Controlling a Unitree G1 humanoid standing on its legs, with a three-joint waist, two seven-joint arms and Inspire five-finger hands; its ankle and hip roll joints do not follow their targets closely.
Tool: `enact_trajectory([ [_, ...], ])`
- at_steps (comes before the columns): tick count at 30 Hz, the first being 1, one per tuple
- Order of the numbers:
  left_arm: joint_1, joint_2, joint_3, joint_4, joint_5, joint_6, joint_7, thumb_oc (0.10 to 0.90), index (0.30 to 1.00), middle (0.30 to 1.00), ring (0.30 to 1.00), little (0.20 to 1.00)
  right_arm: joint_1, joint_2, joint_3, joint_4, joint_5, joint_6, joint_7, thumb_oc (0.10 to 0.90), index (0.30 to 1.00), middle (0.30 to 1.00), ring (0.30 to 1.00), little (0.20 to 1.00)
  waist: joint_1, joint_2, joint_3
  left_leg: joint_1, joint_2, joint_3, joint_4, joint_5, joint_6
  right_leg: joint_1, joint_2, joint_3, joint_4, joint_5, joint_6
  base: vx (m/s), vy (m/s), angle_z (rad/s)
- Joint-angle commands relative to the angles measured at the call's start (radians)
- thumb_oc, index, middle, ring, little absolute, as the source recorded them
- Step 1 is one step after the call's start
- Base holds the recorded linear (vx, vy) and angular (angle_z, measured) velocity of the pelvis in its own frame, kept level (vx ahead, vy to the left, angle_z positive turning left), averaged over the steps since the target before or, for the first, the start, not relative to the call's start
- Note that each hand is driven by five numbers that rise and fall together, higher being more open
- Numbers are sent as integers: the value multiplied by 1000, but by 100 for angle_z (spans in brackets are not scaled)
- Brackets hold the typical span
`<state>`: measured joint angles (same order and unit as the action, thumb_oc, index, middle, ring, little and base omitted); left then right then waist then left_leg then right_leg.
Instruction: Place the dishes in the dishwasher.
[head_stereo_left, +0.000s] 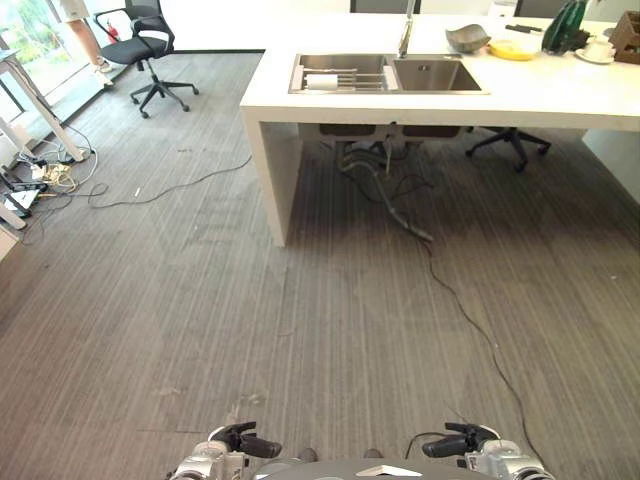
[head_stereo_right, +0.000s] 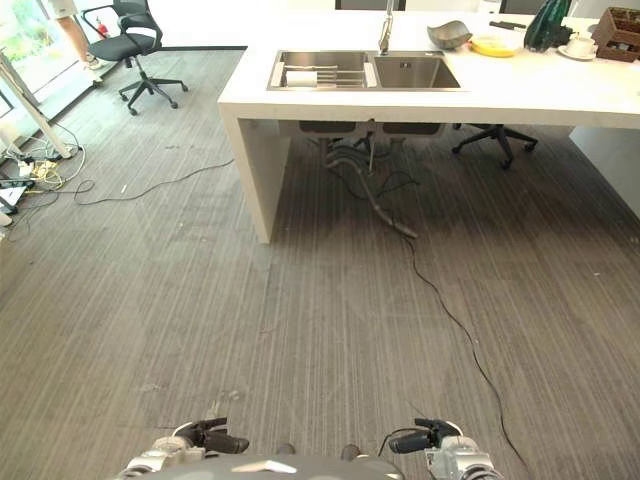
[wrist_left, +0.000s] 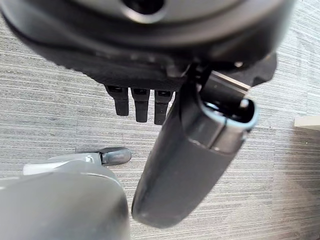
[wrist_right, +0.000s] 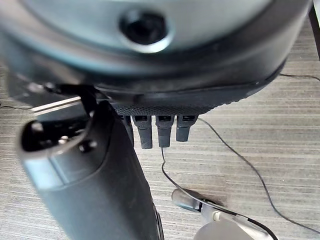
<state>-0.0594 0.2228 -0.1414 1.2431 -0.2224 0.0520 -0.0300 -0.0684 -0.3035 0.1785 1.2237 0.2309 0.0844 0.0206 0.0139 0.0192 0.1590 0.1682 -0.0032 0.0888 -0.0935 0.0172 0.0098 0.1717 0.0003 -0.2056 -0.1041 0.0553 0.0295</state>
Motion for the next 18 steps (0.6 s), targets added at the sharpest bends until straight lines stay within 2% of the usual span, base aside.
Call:
enact_trajectory([
  [1,-89,-5,-42,22,47,-39,17,800,900,900,900,900,-69,-43,27,-21,-44,-38,-13,800,900,900,900,900,2,8,-33,-8,19,48,6,-86,-59,10,-82,-26,17,-132,106,6,1,-3],
  [12,-64,-17,-54,14,74,-50,90,800,900,900,900,900,-56,-18,31,-24,-40,-49,-38,800,900,900,900,900,-15,4,-44,-6,27,74,6,-79,-64,10,-83,-26,17,-127,98,8,-3,-3],
  [18,-41,-38,-47,36,52,-43,89,800,900,900,900,900,-40,7,37,7,-32,-40,-28,800,900,900,900,900,-17,2,-47,-18,27,77,6,-77,-63,-4,-82,-24,17,-122,96,3,-5,-2],
])
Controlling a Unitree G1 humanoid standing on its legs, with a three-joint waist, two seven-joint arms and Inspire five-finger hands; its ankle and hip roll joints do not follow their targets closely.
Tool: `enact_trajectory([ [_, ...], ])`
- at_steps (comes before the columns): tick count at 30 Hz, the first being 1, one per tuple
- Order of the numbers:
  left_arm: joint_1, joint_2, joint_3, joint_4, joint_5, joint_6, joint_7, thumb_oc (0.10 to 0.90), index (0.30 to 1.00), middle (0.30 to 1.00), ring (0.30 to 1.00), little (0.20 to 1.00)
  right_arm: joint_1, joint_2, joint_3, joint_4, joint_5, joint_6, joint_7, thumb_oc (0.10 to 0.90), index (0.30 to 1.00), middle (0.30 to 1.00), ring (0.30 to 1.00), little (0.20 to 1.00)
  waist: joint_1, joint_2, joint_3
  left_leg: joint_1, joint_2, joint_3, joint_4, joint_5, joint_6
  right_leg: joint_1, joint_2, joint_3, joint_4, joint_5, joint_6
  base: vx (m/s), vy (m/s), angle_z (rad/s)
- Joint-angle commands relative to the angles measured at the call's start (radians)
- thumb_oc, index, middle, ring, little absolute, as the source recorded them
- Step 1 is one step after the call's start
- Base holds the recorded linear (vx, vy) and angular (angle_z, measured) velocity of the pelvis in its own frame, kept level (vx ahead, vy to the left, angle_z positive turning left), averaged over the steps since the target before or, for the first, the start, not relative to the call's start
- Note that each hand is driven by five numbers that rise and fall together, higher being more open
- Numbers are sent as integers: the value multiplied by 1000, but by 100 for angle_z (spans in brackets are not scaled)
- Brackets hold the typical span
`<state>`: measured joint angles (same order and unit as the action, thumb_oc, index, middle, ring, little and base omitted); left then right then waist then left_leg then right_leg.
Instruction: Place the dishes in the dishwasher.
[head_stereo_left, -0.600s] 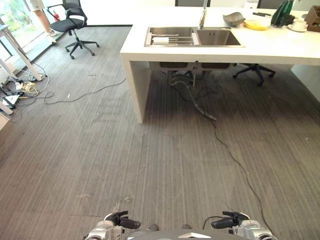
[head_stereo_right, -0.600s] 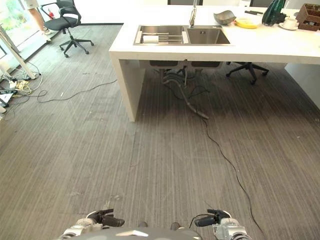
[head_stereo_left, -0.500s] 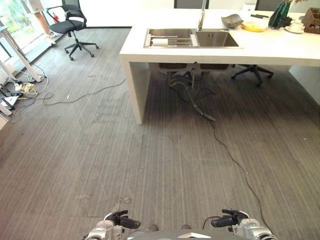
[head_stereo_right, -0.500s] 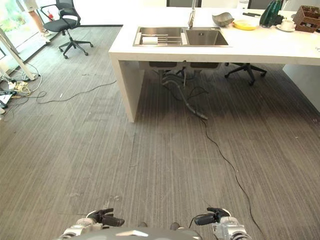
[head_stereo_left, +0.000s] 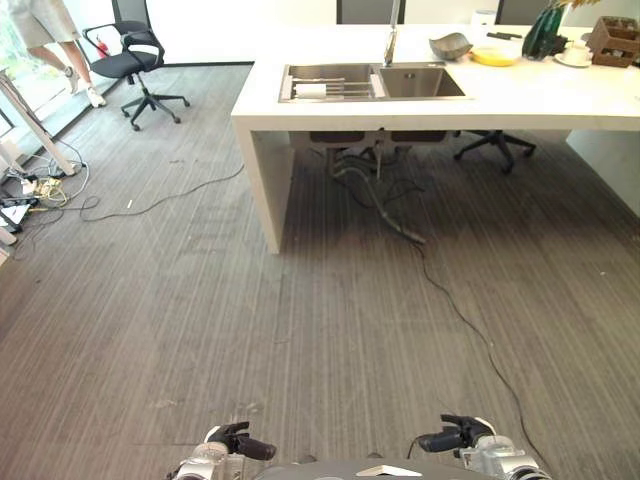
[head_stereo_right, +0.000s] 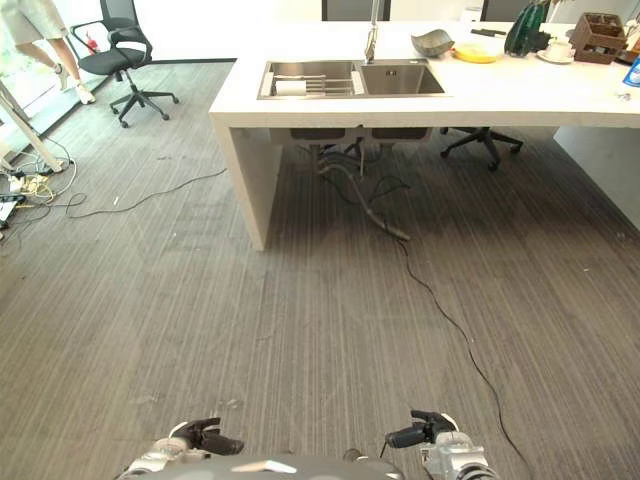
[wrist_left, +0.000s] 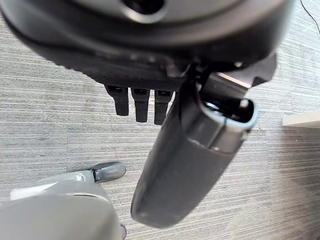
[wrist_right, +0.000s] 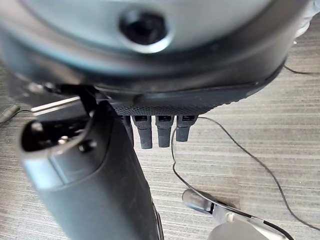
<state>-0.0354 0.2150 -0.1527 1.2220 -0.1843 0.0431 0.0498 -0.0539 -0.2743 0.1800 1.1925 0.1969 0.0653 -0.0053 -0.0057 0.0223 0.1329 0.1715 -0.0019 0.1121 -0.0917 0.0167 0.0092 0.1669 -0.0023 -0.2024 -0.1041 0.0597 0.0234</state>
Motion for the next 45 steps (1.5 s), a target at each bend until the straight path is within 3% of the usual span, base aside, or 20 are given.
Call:
enact_trajectory([
  [1,-65,-31,-36,58,14,-34,9,800,900,900,900,900,-55,-22,35,38,2,-21,-2,800,900,900,900,900,2,-1,-21,-21,25,54,4,-77,-62,1,-80,-27,17,-127,102,12,-14,-9],
  [14,-51,-41,-19,71,-22,-24,-22,800,900,900,900,900,-22,-3,31,42,27,-15,11,800,900,900,900,900,0,-4,-28,-11,27,58,4,-83,-64,11,-79,-29,17,-133,103,4,-3,-1],
  [36,-83,-30,-49,66,34,-17,-23,800,900,900,900,900,-32,-1,43,48,20,1,27,800,900,900,900,900,0,-14,-22,-9,15,71,4,-94,-55,3,-90,-19,17,-120,114,-1,6,0],
  [45,-85,-31,-40,59,14,-18,-24,800,900,900,900,900,-44,-2,43,36,27,5,32,800,900,900,900,900,10,-14,-11,-8,-9,70,4,-106,-31,-13,-112,-12,40,-112,130,15,56,-4],
])
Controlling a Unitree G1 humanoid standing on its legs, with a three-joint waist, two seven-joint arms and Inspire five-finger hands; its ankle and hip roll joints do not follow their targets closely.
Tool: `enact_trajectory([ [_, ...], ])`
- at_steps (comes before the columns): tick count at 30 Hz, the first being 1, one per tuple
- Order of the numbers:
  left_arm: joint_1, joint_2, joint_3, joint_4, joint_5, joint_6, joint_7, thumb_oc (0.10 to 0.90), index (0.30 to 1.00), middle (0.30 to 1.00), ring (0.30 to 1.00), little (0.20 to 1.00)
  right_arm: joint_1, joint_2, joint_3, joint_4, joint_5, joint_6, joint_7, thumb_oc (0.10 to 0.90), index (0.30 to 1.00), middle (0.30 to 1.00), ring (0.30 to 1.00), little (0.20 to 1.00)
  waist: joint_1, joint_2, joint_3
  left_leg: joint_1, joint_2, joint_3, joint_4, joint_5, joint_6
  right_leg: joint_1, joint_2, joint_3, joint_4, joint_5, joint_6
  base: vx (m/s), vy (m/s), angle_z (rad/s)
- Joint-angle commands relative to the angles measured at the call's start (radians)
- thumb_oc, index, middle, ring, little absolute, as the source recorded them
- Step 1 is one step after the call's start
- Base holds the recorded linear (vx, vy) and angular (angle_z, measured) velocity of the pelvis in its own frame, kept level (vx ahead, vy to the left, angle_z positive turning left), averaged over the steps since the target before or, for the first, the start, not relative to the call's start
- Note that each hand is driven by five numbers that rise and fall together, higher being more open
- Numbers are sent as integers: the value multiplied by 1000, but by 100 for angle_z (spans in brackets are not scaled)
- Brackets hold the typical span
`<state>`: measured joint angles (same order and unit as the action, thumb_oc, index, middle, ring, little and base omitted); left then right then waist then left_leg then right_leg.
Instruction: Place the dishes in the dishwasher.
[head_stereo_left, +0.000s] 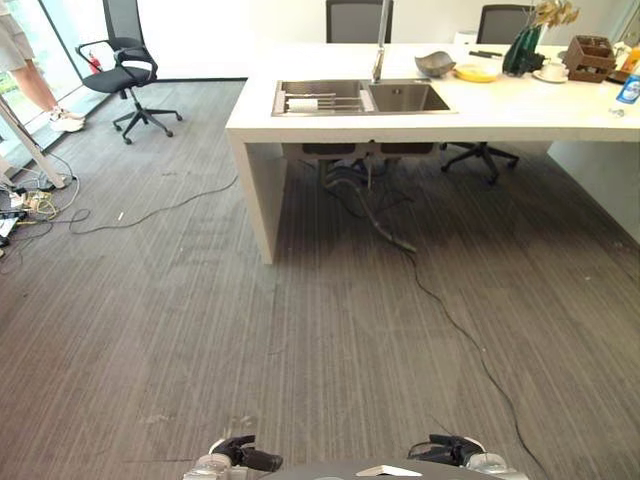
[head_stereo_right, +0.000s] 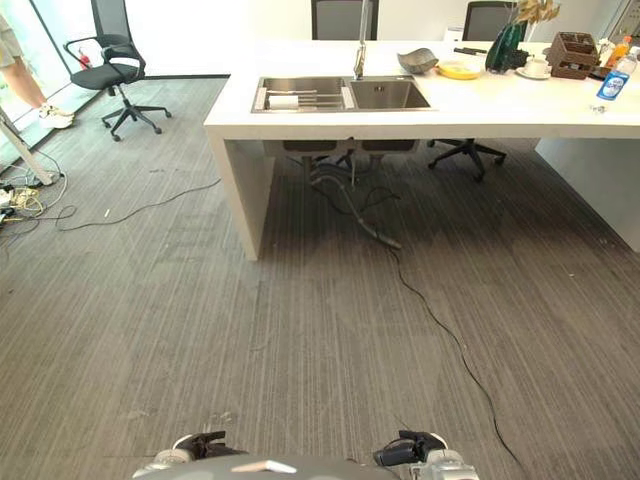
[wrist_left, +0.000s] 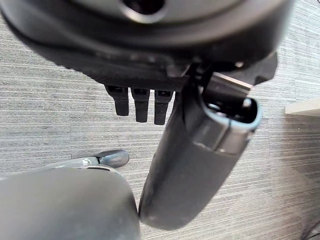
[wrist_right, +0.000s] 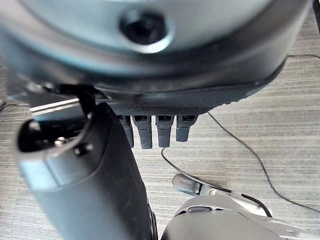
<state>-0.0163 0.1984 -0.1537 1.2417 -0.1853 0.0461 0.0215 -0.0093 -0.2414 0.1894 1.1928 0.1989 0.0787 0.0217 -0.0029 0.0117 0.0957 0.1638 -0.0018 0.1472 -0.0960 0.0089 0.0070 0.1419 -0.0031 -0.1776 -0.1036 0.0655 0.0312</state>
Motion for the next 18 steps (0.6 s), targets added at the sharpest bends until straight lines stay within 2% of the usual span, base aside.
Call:
enact_trajectory([
  [1,-107,-14,-40,34,12,-22,4,800,900,900,900,900,-91,-35,33,31,28,-9,6,800,900,900,900,900,8,-3,26,-3,-13,35,9,-100,-24,-2,-117,-31,63,-124,125,9,92,-6],
  [3,-117,-6,-44,16,4,-24,2,800,900,900,900,900,-98,-36,35,23,30,-11,7,800,900,900,900,900,14,3,32,2,-22,30,9,-106,-3,-52,-131,-14,181,-156,127,-6,152,-11],
  [4,-126,-2,-46,-4,-8,-22,-1,800,900,900,900,900,-104,-40,34,12,31,-11,8,800,900,900,900,900,17,7,44,-5,-22,28,33,-117,13,-91,-140,-12,282,-177,128,-48,214,-12],
  [5,-139,4,-48,-36,-22,-20,0,800,900,900,900,900,-112,-42,32,-6,38,-11,7,800,900,900,900,900,12,14,72,-5,-28,15,64,-138,34,-168,-159,-9,457,-170,130,-46,165,-10],
  [6,-139,4,-48,-36,-22,-20,0,800,900,900,900,900,-113,-42,32,-6,38,-11,7,800,900,900,900,900,14,14,68,-11,-28,17,66,-138,34,-175,-159,-8,457,-169,130,-17,157,-17],
  [8,-156,11,-55,-54,-29,-19,1,800,900,900,900,900,-121,-44,27,-10,46,-10,5,800,900,900,900,900,6,15,90,3,-33,6,78,-156,46,-243,-164,0,558,-135,128,112,76,-6],
  [9,-163,16,-53,-64,-36,-19,3,800,900,900,900,900,-121,-42,22,-11,57,-7,4,800,900,900,900,900,1,14,94,27,-35,-3,69,-166,43,-288,-157,-7,512,-112,118,171,14,0],
  [10,-163,16,-53,-64,-36,-19,3,800,900,900,900,900,-121,-42,23,-11,57,-7,4,800,900,900,900,900,0,15,96,30,-34,-4,68,-166,43,-285,-156,-9,510,-112,118,238,-36,-4],
  [12,-170,25,-50,-67,-41,-23,4,800,900,900,900,900,-120,-45,20,-16,63,-10,1,800,900,900,900,900,-9,11,100,57,-33,-17,56,-177,31,-300,-156,-31,379,-77,120,271,-81,4],
  [13,-184,30,-53,-76,-43,-24,4,800,900,900,900,900,-122,-52,17,-20,64,-9,-1,800,900,900,900,900,-21,0,109,81,-36,-32,55,-194,15,-332,-165,-36,230,-28,142,273,-80,7],
  [14,-184,29,-53,-76,-43,-24,4,800,900,900,900,900,-122,-52,17,-21,64,-9,-1,800,900,900,900,900,-23,3,111,84,-32,-34,55,-196,15,-325,-162,-39,224,-27,142,317,-81,17],
  [16,-189,34,-49,-88,-45,-27,4,800,900,900,900,900,-117,-55,9,-21,63,-6,-1,800,900,900,900,900,-37,-7,113,117,-34,-57,57,-221,4,-349,-160,-14,127,11,163,332,-63,25],
  [18,-183,34,-43,-90,-42,-30,0,800,900,900,900,900,-106,-55,2,-16,55,-4,6,800,900,900,900,900,-45,-10,106,162,-27,-77,57,-257,-6,-361,-158,-4,80,41,180,525,-121,23],
])
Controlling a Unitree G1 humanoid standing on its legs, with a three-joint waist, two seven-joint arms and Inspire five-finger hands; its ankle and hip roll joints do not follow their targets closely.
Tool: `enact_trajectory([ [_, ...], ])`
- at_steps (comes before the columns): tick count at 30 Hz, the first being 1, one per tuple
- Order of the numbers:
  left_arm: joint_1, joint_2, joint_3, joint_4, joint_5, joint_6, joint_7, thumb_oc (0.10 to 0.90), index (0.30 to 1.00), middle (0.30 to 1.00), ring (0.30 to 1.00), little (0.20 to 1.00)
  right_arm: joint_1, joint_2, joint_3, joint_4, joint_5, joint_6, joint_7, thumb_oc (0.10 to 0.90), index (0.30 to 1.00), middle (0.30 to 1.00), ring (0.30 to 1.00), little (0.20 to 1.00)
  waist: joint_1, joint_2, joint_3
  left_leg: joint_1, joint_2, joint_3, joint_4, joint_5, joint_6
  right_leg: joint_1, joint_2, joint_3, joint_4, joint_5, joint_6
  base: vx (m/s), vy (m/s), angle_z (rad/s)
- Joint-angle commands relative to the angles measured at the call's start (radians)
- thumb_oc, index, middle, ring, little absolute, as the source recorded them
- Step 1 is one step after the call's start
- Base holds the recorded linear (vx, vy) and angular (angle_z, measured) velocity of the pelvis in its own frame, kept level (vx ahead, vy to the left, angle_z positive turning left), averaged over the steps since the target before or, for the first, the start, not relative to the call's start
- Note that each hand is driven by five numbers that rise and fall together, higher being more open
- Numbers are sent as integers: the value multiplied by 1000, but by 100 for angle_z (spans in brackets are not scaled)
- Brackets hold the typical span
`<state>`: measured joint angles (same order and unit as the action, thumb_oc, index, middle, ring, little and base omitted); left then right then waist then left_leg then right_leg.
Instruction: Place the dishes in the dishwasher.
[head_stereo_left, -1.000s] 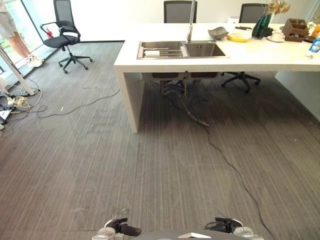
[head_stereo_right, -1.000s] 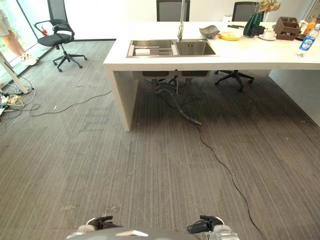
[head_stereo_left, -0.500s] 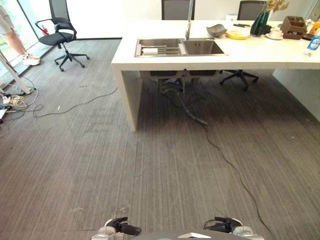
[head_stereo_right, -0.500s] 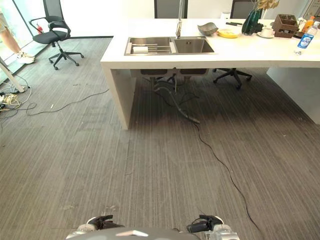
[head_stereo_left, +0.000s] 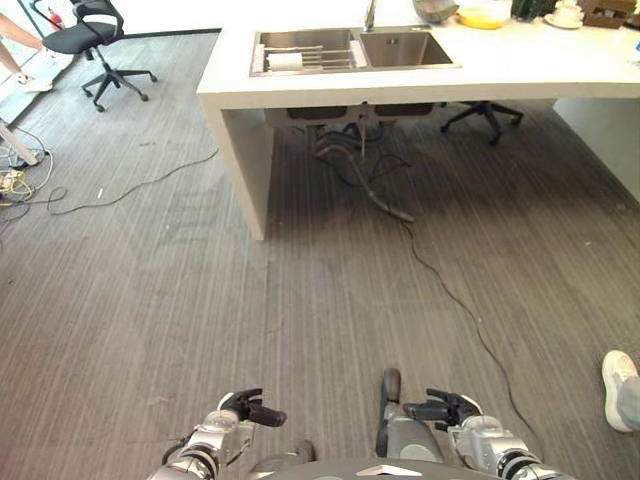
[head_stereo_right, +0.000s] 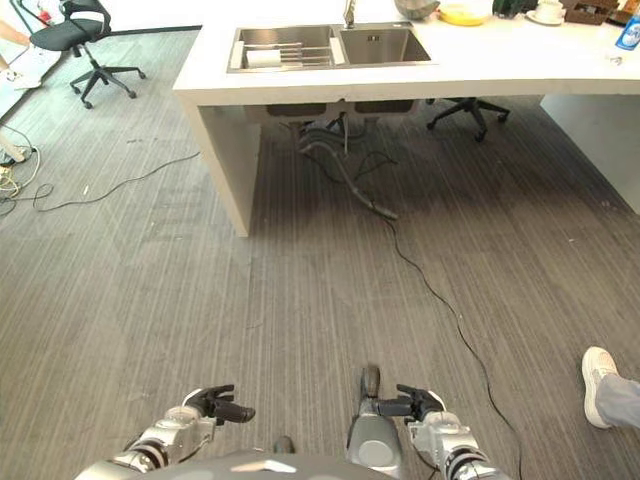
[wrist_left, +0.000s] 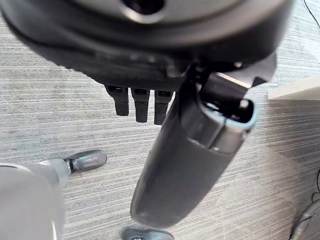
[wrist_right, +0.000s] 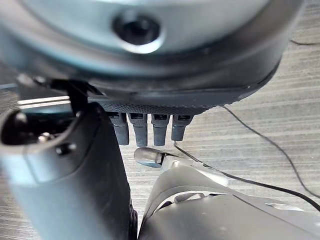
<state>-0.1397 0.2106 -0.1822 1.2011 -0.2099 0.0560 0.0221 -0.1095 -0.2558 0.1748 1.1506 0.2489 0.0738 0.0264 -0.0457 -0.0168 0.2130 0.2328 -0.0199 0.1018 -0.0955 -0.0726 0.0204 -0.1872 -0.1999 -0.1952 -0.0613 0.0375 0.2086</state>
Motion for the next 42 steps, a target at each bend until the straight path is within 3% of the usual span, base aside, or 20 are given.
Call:
enact_trajectory([
  [1,-46,22,-9,-48,-14,-42,-5,800,900,900,900,900,10,-41,12,30,1,2,9,800,900,900,900,900,-8,17,-28,133,2,-52,63,-206,-30,-33,40,9,57,83,1,677,-193,45],
  [5,-28,18,-3,-52,-17,-42,-13,800,900,900,900,900,34,-44,8,40,0,1,18,800,900,900,900,900,-17,26,-66,164,53,-69,123,-229,-56,-32,57,2,123,72,-21,506,-224,58],
  [7,-21,14,1,-53,-35,-41,-13,800,900,900,900,900,38,-47,4,59,-1,4,17,800,900,900,900,900,-20,46,-81,147,103,-74,210,-155,-90,-30,80,-20,189,38,-48,464,-278,46],
  [9,-15,20,6,-67,-67,-39,-15,800,900,900,900,900,47,-56,14,86,-5,0,16,800,900,900,900,900,-3,50,-81,7,159,-84,540,63,-121,66,120,-59,169,-32,-115,411,-305,6],
  [10,-15,21,6,-67,-67,-39,-15,800,900,900,900,900,47,-55,14,86,-5,0,16,800,900,900,900,900,-6,46,-84,2,155,-87,540,66,-121,63,116,-61,168,-31,-115,324,-410,15],
  [11,-36,50,10,-152,-114,-42,9,800,900,900,900,900,41,-74,18,75,-2,-5,7,800,900,900,900,900,16,21,-43,-154,190,-78,822,196,-117,130,132,-79,146,-60,-167,276,-407,20],
  [14,-53,78,18,-249,-160,-45,34,800,900,900,900,900,29,-87,16,79,4,2,-5,800,900,900,900,900,53,3,4,-293,215,-9,954,138,-82,201,152,-84,126,-102,-196,266,-251,0],
  [15,-63,96,25,-366,-208,-59,42,800,900,900,900,900,23,-94,12,86,6,8,-7,800,900,900,900,900,95,9,12,-380,144,8,857,76,-73,262,157,-70,100,-122,-184,538,-138,-8],
  [18,-56,146,62,-558,-240,-75,43,800,900,900,900,900,47,-101,-1,78,1,6,7,800,900,900,900,900,148,22,2,-417,45,23,515,48,-51,320,177,-46,52,-150,-152,529,5,-15],
  [21,-51,216,113,-713,-257,-104,40,800,900,900,900,900,58,-111,-22,90,-17,-4,22,800,900,900,900,900,209,50,1,-478,-11,49,142,163,-75,416,226,-25,-5,-184,-143,480,6,-17],
  [26,-22,302,197,-873,-279,-139,38,800,900,900,900,900,60,-86,-23,147,-69,0,60,800,900,900,900,900,271,39,-35,-465,-41,50,89,222,-42,493,239,23,42,-266,-138,477,53,-48],
  [27,-25,345,226,-935,-262,-155,42,800,900,900,900,900,71,-73,-50,191,-69,5,73,800,900,900,900,900,287,7,-57,-434,-67,40,106,195,-8,456,203,21,216,-259,-92,728,173,-60],
  [29,-54,371,240,-1051,-238,-166,40,800,900,900,900,900,95,-65,-80,232,-84,13,98,800,900,900,900,900,261,11,-61,-368,-75,30,106,146,29,339,137,29,568,-84,3,515,181,-40],
  [30,-54,371,241,-1052,-238,-165,40,800,900,900,900,900,94,-65,-80,233,-84,12,98,800,900,900,900,900,263,13,-64,-373,-72,32,107,147,29,333,139,31,571,-83,3,233,135,-19],
  [32,-83,392,263,-1161,-181,-187,60,800,900,900,900,900,97,-77,-95,246,-77,21,122,800,900,900,900,900,197,75,-24,-252,-54,-16,84,101,61,146,112,22,955,-31,-11,348,198,16],
  [33,-91,400,270,-1197,-160,-195,69,800,900,900,900,900,99,-78,-99,244,-75,22,120,800,900,900,900,900,185,84,-20,-212,-52,-25,65,88,65,109,97,12,1002,-63,-20,487,180,70],
  [37,-164,418,276,-1305,-102,-233,109,800,900,900,900,900,109,-76,-115,226,-30,16,124,800,900,900,900,900,140,89,-17,-126,-47,-56,36,48,43,61,55,-31,757,-124,-60,385,-65,36],
  [38,-202,416,258,-1354,-76,-249,118,800,900,900,900,900,111,-79,-105,219,-23,14,123,800,900,900,900,900,124,69,-14,-106,-49,-71,50,20,20,68,55,-21,487,-142,-61,224,-150,43],
  [40,-235,407,238,-1364,-41,-262,138,800,900,900,900,900,109,-79,-91,220,-25,16,122,800,900,900,900,900,114,55,-22,-92,-43,-85,48,0,1,70,59,14,235,-78,-36,398,-261,45],
  [42,-260,391,225,-1380,1,-270,155,800,900,900,900,900,114,-63,-86,245,-22,26,127,800,900,900,900,900,113,40,-40,-63,-38,-85,51,-33,-8,108,62,37,146,-29,-7,349,-198,33],
])
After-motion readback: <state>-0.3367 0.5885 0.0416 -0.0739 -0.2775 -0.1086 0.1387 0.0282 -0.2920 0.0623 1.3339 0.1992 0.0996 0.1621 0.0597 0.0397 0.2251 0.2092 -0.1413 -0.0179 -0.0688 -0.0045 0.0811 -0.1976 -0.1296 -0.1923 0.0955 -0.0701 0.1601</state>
